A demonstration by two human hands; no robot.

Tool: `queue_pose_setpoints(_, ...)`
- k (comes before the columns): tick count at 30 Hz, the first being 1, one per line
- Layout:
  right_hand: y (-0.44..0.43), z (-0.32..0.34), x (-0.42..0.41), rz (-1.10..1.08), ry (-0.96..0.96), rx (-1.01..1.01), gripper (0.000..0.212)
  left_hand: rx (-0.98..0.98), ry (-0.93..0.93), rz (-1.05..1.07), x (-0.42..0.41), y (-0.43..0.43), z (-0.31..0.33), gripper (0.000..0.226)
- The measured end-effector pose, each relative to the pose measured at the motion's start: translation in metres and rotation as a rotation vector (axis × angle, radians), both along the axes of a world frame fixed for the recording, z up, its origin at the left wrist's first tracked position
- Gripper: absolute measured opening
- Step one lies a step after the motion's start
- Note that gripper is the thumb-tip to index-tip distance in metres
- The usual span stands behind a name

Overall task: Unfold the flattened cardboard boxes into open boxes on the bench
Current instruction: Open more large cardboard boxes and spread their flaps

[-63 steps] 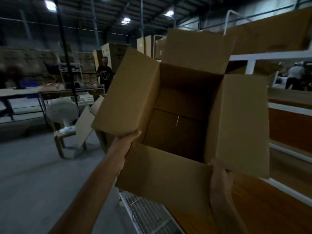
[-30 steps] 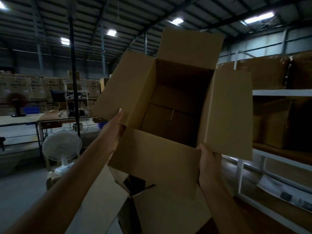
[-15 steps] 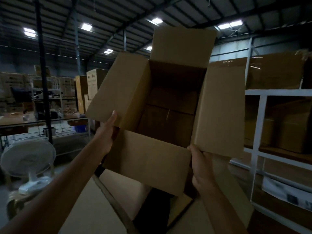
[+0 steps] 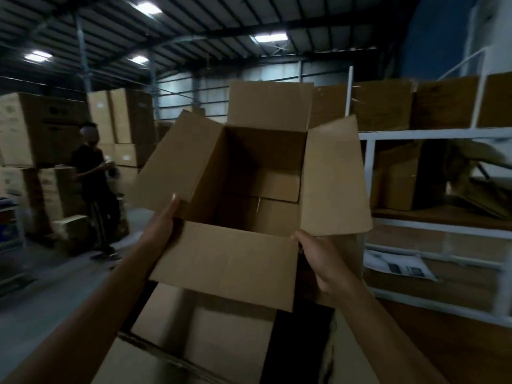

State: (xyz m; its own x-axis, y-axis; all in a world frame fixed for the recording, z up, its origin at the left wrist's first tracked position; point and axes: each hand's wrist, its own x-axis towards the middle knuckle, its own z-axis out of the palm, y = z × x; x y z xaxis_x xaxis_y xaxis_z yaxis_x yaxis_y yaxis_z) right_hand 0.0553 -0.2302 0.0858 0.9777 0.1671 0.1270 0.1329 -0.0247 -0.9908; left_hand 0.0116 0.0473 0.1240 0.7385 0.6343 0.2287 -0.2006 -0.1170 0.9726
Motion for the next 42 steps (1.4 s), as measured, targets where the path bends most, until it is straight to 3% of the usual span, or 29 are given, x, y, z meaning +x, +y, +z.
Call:
queue_pose_setpoints(5, 0.03, 0.0, -0.022, -0.072, 0.039, -0.109, 0.022, 0.319, 0.19, -0.091, 0.019, 0.048, 0.0, 0.049)
queue_pose_setpoints(7, 0.037, -0.002, -0.029, -0.158, 0.054, -0.108, 0.025, 0.37, 0.227, -0.166, 0.022, 0.056, -0.009, 0.043)
queue_pose_setpoints(10, 0.042, -0.005, -0.036, -0.243, 0.036, -0.18, 0.031, 0.298, 0.267, -0.217, 0.017, 0.052, -0.022, 0.039)
queue_pose_setpoints(14, 0.056, -0.014, -0.042, -0.504, -0.105, -0.629, 0.035, 0.01, 0.202, -0.325, 0.032, 0.062, -0.045, 0.047)
queue_pose_setpoints(19, 0.057, -0.009, -0.052, -0.59, -0.092, -0.689, 0.031, -0.026, 0.181, -0.305, 0.047, 0.081, -0.069, 0.072)
queue_pose_setpoints(22, 0.051, 0.003, -0.064, -0.683, -0.163, -0.66, 0.029, 0.073, 0.152, -0.309, 0.027, 0.074, -0.048, 0.045)
queue_pose_setpoints(25, 0.046, 0.005, -0.069, -0.662, -0.176, -0.708, 0.034, 0.21, 0.164, -0.285, 0.02, 0.071, -0.044, 0.033)
queue_pose_setpoints(30, 0.05, -0.008, -0.07, -0.617, -0.003, -0.6, 0.022, -0.043, 0.157, -0.346, 0.023, 0.073, -0.051, 0.018)
queue_pose_setpoints(34, 0.052, -0.004, -0.084, -0.604, 0.075, -0.421, 0.024, -0.143, 0.084, -0.278, 0.011, 0.069, -0.051, 0.058)
queue_pose_setpoints(37, 0.057, 0.001, -0.104, -0.751, -0.149, -0.763, 0.024, 0.049, -0.006, -0.141, -0.011, 0.059, -0.045, 0.088)
queue_pose_setpoints(39, 0.069, 0.007, -0.123, -0.73, -0.341, -0.851, 0.019, 0.189, -0.149, -0.093, -0.023, 0.056, -0.04, 0.075)
queue_pose_setpoints(42, 0.092, 0.005, -0.137, -0.347, -0.474, -0.872, 0.01, 0.468, -0.34, -0.244, -0.037, 0.056, -0.03, 0.023)
